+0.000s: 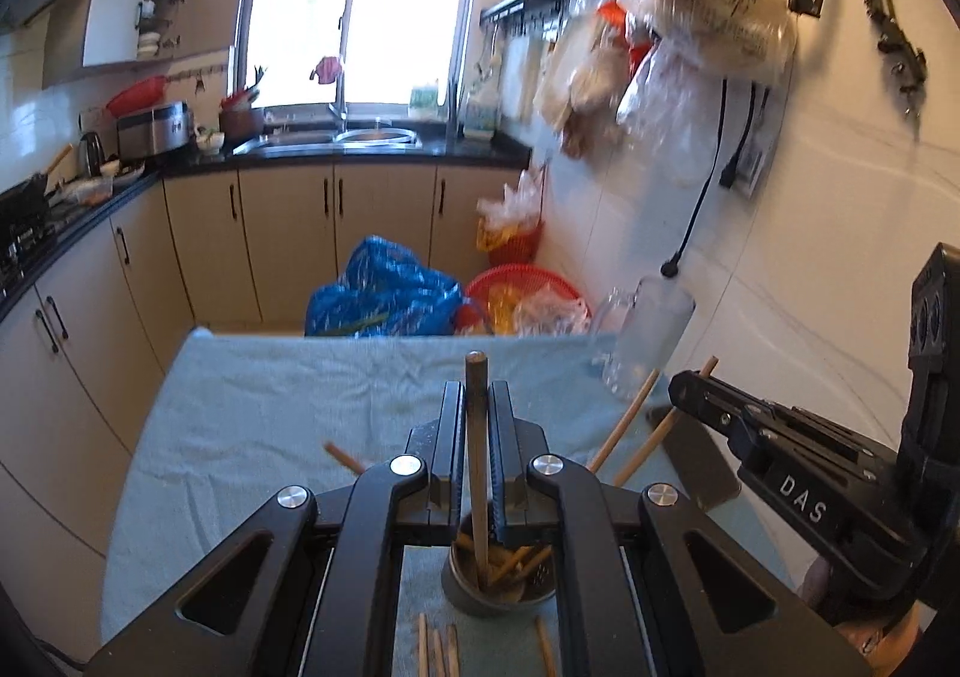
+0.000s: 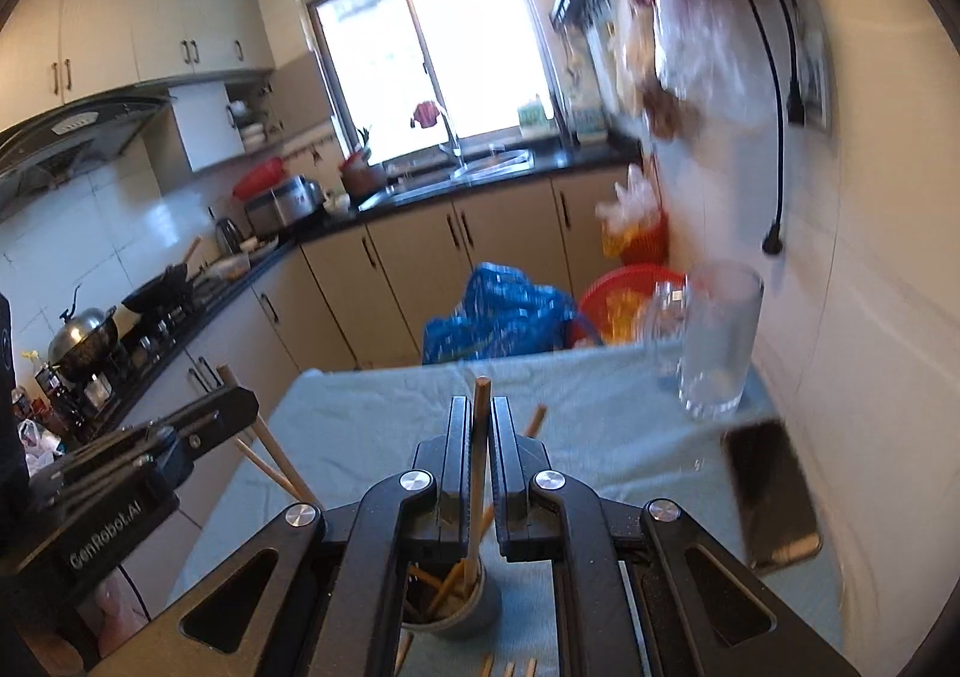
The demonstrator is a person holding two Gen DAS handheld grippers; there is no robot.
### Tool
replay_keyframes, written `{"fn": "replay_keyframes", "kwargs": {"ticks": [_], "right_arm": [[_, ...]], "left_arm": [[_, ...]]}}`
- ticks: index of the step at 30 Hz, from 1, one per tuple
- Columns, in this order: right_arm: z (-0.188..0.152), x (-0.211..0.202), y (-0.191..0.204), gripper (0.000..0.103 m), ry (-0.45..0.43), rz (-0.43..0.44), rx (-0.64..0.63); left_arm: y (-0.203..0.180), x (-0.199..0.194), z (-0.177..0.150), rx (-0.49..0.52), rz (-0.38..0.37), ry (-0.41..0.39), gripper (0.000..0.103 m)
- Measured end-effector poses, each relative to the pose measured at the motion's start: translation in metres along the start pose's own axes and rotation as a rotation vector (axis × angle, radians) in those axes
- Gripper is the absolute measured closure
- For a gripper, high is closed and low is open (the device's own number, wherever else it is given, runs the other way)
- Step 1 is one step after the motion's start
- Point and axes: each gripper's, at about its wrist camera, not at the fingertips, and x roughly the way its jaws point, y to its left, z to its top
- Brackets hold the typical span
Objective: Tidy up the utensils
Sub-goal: 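Open left tool to drop the chopstick in the cup while right tool releases too, then lower left tool onto a chopstick and close while right tool grasps another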
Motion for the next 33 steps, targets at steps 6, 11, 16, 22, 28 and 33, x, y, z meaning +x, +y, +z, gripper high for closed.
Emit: {"fn": "replay_keyframes", "kwargs": {"ticks": [6,11,16,22,28,33], "right_arm": [[-0.007,0.006,-0.012,0.095,0.029,0.021,0.055],[-0.007,-0.005,-0.016,0.069,0.018,0.023,0.069],[-0.007,-0.029,-0.014,0.061,0.000,0.017,0.067],[-0.011,-0.064,-0.008,0.053,-0.027,0.002,0.045],[-0.023,-0.103,-0.002,0.048,-0.060,-0.036,-0.017],[-0.041,-0.134,-0.003,0.042,-0.062,-0.078,-0.077]], "left_arm": [[0.004,-0.004,-0.012,0.008,0.010,0.012,0.082],[0.004,-0.030,-0.017,0.020,0.027,-0.036,0.060],[0.002,-0.061,-0.025,0.040,0.049,-0.068,0.047],[-0.002,-0.098,-0.040,0.061,0.073,-0.083,0.042],[-0.006,-0.130,-0.054,0.084,0.096,-0.105,0.037],[-0.005,-0.156,-0.069,0.099,0.102,-0.116,0.035]]}}
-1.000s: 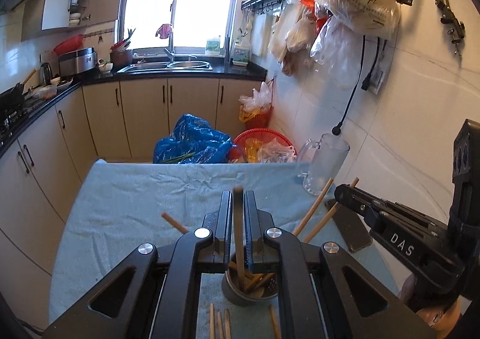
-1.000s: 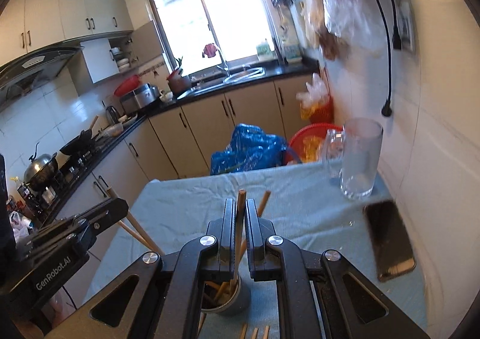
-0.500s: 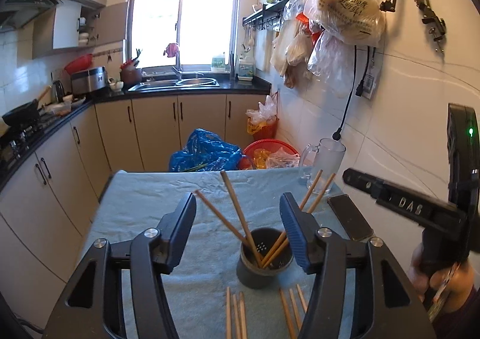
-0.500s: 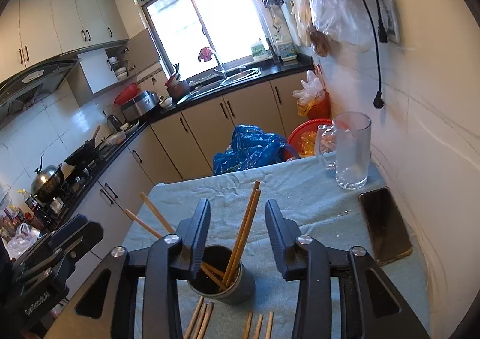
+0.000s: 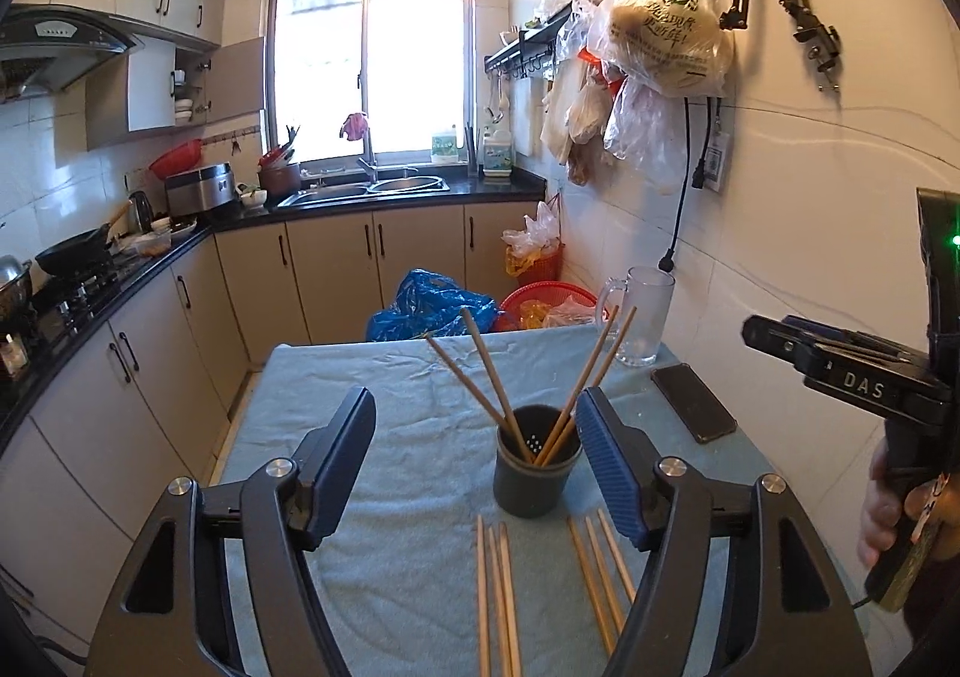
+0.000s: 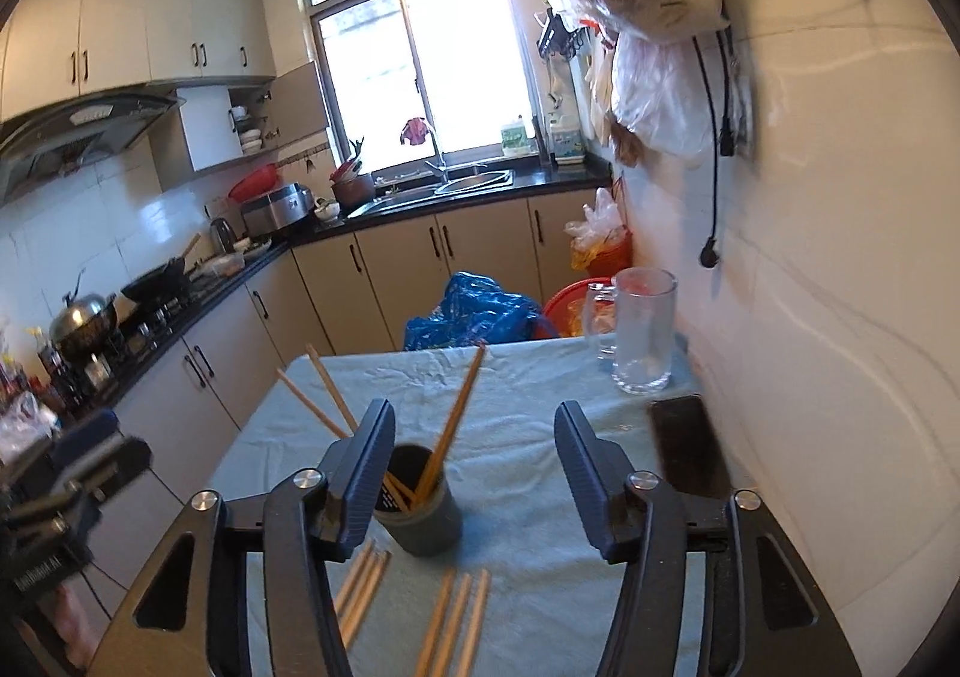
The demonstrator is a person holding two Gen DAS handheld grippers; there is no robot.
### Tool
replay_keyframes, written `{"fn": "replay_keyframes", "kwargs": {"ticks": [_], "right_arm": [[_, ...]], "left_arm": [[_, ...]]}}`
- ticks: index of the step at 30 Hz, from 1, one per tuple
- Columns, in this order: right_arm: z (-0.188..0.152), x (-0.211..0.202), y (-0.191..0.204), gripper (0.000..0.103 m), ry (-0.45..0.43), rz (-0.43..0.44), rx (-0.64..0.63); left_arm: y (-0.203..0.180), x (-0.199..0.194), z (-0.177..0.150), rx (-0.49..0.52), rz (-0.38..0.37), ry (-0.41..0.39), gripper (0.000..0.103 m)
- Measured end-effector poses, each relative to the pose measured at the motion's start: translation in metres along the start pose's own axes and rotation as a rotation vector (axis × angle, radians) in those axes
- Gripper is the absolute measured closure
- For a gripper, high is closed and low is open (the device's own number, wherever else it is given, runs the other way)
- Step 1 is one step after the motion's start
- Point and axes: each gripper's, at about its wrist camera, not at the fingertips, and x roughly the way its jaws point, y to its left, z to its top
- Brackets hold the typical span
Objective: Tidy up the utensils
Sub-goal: 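Lower left tool onto a chopstick and close while right tool grasps another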
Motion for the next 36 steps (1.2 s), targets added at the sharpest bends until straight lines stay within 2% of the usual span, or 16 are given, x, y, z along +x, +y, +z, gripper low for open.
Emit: {"fn": "replay_keyframes", "kwargs": {"ticks": [7,13,21,26,28,31,33,36], "right_arm": [[-0.031,-0.028,-0.019,0.038,0.075,-0.093,-0.108],[-0.070,-0.038,-0.034,0.035,0.161,-0.167,-0.211],[-0.126,-0.010,-0.038,0.035,0.290,-0.099,-0.201],[-0.155,0.020,-0.030,0.035,0.355,-0.039,-0.171],[-0.162,0.032,-0.024,0.035,0.377,-0.021,-0.159],[-0.167,0.050,-0.013,0.041,0.407,0.005,-0.162],[-0.170,0.062,-0.005,0.041,0.421,0.021,-0.167],[-0.174,0.078,0.005,0.043,0.440,0.032,-0.179]], "left_arm": [[0.019,-0.027,-0.022,-0.020,0.022,0.005,0.034],[0.037,-0.023,-0.047,-0.037,0.049,0.059,0.033],[0.043,0.035,-0.089,-0.092,-0.009,0.246,0.033],[0.024,0.077,-0.115,-0.025,-0.018,0.345,0.033],[0.018,0.092,-0.123,-0.004,-0.029,0.382,0.036],[0.013,0.117,-0.132,0.010,-0.048,0.442,0.048],[0.012,0.134,-0.139,0.012,-0.056,0.486,0.062],[0.011,0.151,-0.145,0.015,-0.067,0.529,0.075]]}}
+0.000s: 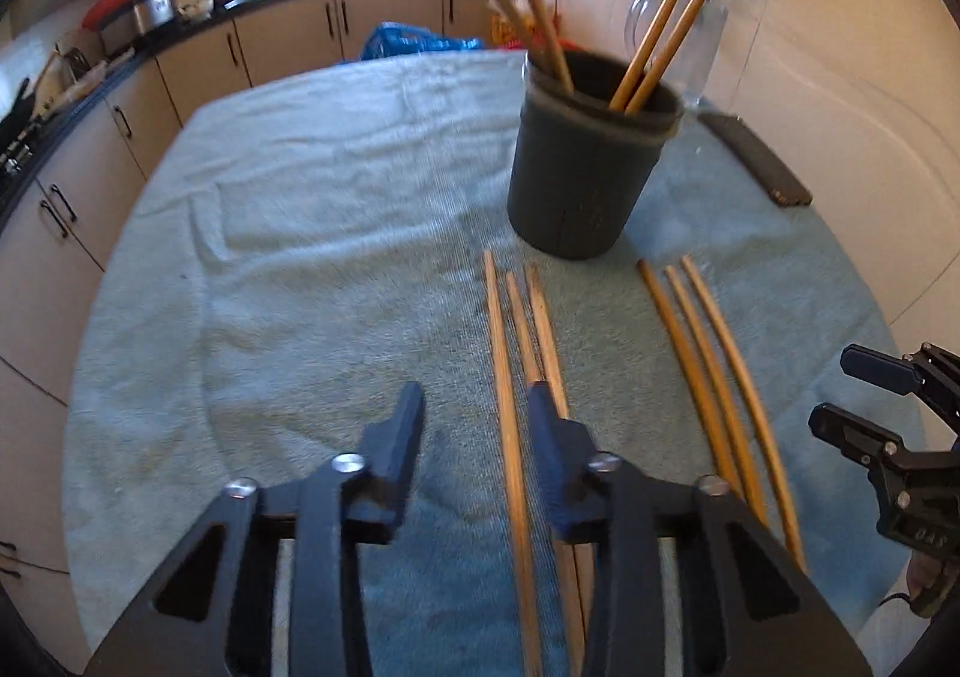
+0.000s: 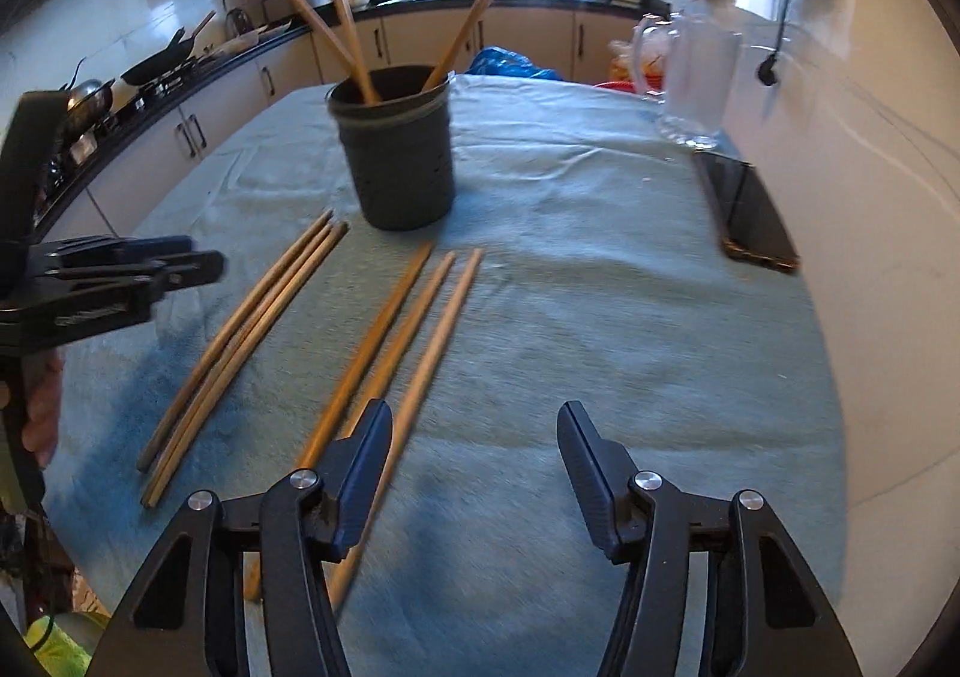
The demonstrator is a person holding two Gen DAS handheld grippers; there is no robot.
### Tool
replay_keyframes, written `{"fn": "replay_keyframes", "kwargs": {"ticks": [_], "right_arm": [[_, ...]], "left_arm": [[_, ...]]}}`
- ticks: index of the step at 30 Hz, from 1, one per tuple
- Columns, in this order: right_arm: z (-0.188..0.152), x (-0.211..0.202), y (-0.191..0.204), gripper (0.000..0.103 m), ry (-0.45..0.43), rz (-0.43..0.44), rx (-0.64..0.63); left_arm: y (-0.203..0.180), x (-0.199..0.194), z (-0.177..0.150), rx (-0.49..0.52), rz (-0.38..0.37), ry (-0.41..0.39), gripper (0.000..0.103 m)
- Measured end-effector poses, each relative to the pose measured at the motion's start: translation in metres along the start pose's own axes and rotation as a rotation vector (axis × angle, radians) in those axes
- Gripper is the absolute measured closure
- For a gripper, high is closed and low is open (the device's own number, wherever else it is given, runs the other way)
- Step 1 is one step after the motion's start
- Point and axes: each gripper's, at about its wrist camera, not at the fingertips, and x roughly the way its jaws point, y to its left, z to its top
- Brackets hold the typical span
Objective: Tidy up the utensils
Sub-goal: 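Lower left tool onto a chopstick and close while right tool grasps another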
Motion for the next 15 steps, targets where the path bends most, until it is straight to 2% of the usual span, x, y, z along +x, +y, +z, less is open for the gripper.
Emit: {"fn": "replay_keyframes", "kwargs": {"ticks": [3,9,11,13,14,15], "right_arm": [[0.003,0.016,0.005,0.045,0.022,0.005,-0.007],[0.008,0.040,0.008,0.059,0.060,-0.012,-0.005],[0.011,0.045,0.007,0.061,0.064,-0.018,0.003],[0.013,0.049,0.005,0.065,0.066,-0.025,0.010],[0.014,0.051,0.005,0.067,0.065,-0.032,0.014],[0.015,0.051,0.004,0.071,0.061,-0.037,0.016]], "left_arm": [[0.000,0.016,0.003,0.010,-0.005,0.020,0.075],[0.001,0.034,0.007,0.014,-0.014,0.051,0.075],[0.001,0.039,0.008,0.021,-0.006,0.050,0.077],[0.000,0.041,0.009,0.025,0.012,0.049,0.085],[0.001,0.041,0.009,0.015,0.022,0.051,0.095],[0.004,0.042,0.010,-0.004,0.019,0.053,0.096]]}}
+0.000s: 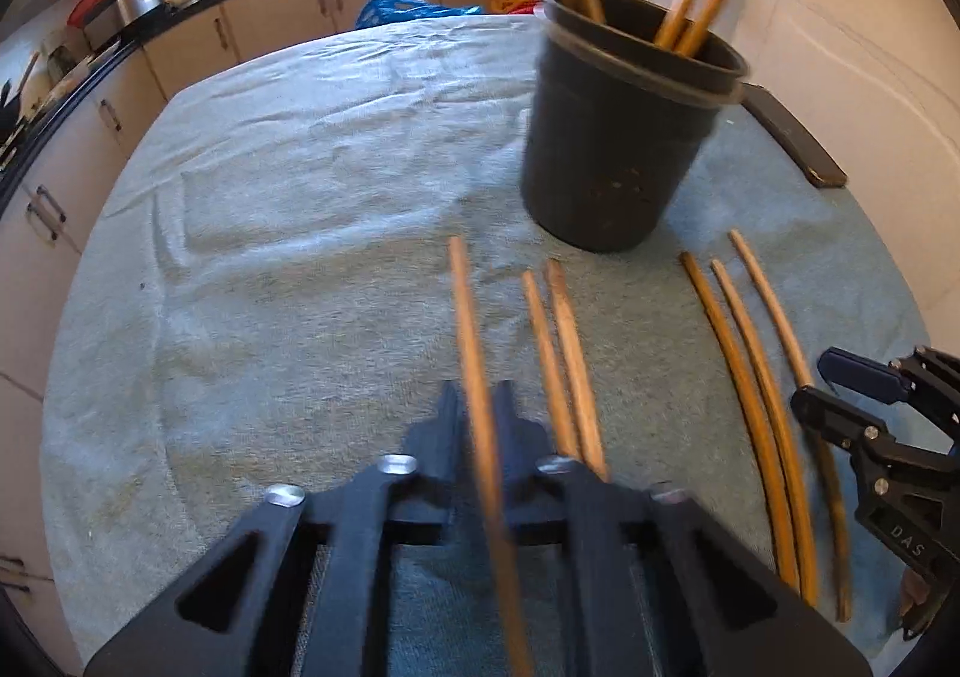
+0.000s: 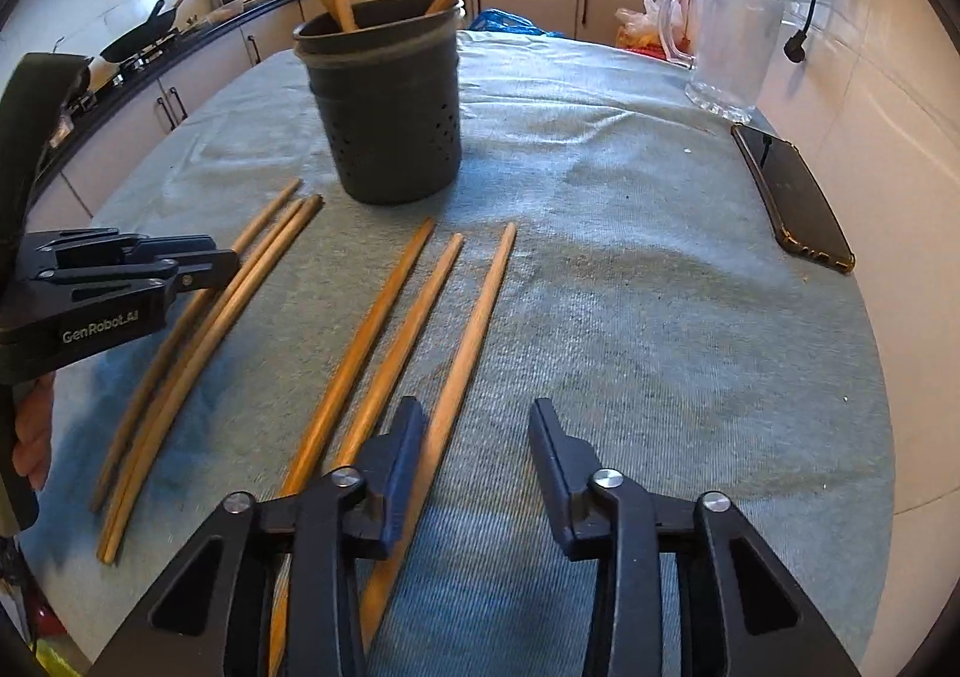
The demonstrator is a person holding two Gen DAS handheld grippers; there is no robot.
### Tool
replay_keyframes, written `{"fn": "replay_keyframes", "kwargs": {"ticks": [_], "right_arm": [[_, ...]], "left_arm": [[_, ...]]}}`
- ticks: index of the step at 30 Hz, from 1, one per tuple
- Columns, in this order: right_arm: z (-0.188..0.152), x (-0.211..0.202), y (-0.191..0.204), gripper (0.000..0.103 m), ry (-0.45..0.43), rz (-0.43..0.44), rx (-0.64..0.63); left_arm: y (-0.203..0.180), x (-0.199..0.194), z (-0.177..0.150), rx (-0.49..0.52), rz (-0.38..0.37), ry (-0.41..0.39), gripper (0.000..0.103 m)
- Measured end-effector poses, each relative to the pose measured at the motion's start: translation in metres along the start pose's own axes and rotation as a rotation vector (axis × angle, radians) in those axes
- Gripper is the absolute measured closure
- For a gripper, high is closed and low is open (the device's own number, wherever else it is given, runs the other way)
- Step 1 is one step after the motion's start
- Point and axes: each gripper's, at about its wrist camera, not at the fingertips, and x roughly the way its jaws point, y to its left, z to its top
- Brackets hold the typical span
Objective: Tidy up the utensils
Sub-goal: 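Lower left tool onto a chopstick and close while right tool grasps another, then lift the held chopstick with left tool over the black cup while right tool carries its own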
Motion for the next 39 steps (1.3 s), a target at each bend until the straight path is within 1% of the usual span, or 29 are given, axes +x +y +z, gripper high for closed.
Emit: {"fn": "replay_keyframes", "kwargs": {"ticks": [1,3,4,6,9,13,16,26,33,34,35,36,39], "right_arm": [[0.001,0.001,-0.001,0.078,0.000,-0.001,0.005],[0.004,0.002,-0.004,0.087,0.005,0.001,0.018],[0.005,0.002,-0.006,0.089,0.011,0.005,0.020],[0.004,0.001,-0.008,0.089,0.024,0.010,0.018],[0.000,-0.003,-0.015,0.089,0.037,0.017,0.020],[0.003,-0.001,-0.026,0.086,0.050,0.041,0.057],[0.014,0.005,-0.029,0.082,0.058,0.020,0.065],[0.054,0.031,-0.035,0.082,0.078,-0.014,0.070],[0.066,0.041,-0.034,0.082,0.038,-0.043,0.063],[0.067,0.042,-0.033,0.086,0.031,-0.042,0.063],[0.068,0.043,-0.033,0.093,0.026,-0.036,0.063],[0.069,0.044,-0.033,0.096,0.026,-0.030,0.065],[0.072,0.039,-0.037,0.097,0.018,0.000,0.095]], "left_arm": [[0.003,0.000,0.000,-0.019,-0.012,0.002,0.096],[0.009,-0.001,-0.001,-0.061,-0.028,0.012,0.096],[0.012,-0.002,-0.002,-0.075,-0.029,0.017,0.096],[0.018,-0.005,-0.006,-0.082,-0.026,0.030,0.096],[0.019,-0.010,-0.011,-0.060,-0.020,0.053,0.096],[0.022,-0.008,-0.004,-0.068,-0.054,0.078,0.096],[0.023,-0.001,0.008,-0.076,-0.051,0.079,0.096],[0.023,0.013,0.032,-0.080,-0.053,0.081,0.096],[0.024,0.016,0.038,-0.075,-0.060,0.065,0.096],[0.023,0.016,0.037,-0.070,-0.057,0.058,0.096],[0.024,0.022,0.041,-0.065,-0.051,0.054,0.098],[0.023,0.023,0.042,-0.067,-0.049,0.045,0.098],[0.025,0.008,0.041,-0.088,-0.038,-0.005,0.098]]}}
